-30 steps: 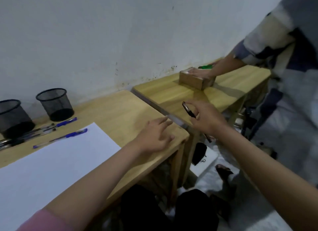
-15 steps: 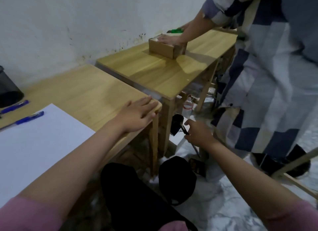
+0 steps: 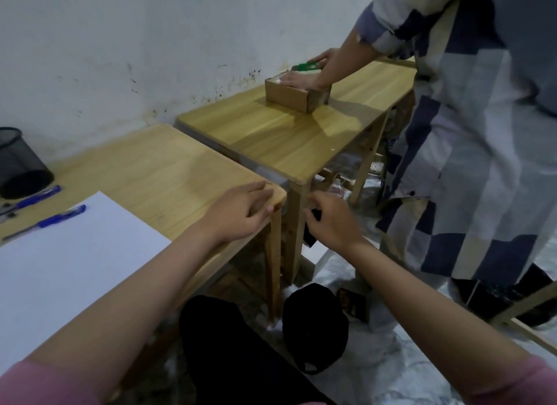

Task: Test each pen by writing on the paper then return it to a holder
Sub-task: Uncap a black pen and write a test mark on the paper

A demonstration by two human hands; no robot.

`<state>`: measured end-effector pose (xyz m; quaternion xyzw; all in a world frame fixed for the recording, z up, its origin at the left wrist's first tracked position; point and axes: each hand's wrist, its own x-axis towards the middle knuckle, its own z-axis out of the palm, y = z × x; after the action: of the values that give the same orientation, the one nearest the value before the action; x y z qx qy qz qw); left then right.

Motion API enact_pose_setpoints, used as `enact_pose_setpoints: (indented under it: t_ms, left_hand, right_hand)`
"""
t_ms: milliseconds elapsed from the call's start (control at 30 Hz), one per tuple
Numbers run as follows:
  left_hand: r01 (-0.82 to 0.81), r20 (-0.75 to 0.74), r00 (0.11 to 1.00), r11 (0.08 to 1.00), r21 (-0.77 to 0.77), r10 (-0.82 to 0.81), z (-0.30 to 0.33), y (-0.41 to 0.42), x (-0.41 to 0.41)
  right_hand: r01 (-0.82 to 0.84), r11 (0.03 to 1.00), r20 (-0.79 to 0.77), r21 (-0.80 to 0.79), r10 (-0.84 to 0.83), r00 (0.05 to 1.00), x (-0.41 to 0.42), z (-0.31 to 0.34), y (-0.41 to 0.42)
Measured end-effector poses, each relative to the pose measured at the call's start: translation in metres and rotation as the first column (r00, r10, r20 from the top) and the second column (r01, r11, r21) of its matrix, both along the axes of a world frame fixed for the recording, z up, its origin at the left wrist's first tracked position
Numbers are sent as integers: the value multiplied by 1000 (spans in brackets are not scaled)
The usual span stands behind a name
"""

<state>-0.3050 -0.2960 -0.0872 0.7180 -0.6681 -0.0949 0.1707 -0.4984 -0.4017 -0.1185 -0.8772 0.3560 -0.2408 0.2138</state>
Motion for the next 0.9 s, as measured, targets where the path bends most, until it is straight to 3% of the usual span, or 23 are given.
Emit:
enact_pose_setpoints:
  t_ms: [100,367,633,900]
  left_hand:
    - [-106,18,994,991,-83,107,10,13,5]
    - [-427,44,894,879,-212,445,43,106,68]
    - [-766,31,622,617,-181,782,48,265,127]
    - [-908,-24,417,417,-33,908,26,382,150]
  right_hand:
    - [1,996,148,-88,12,989,24,29,11]
    - [-271,945,147,-184,299,943,132,67,69]
    - [-607,785,98,-123,618,780,251,67,182]
    - [-775,613,-23,-154,782,623,331,63,254]
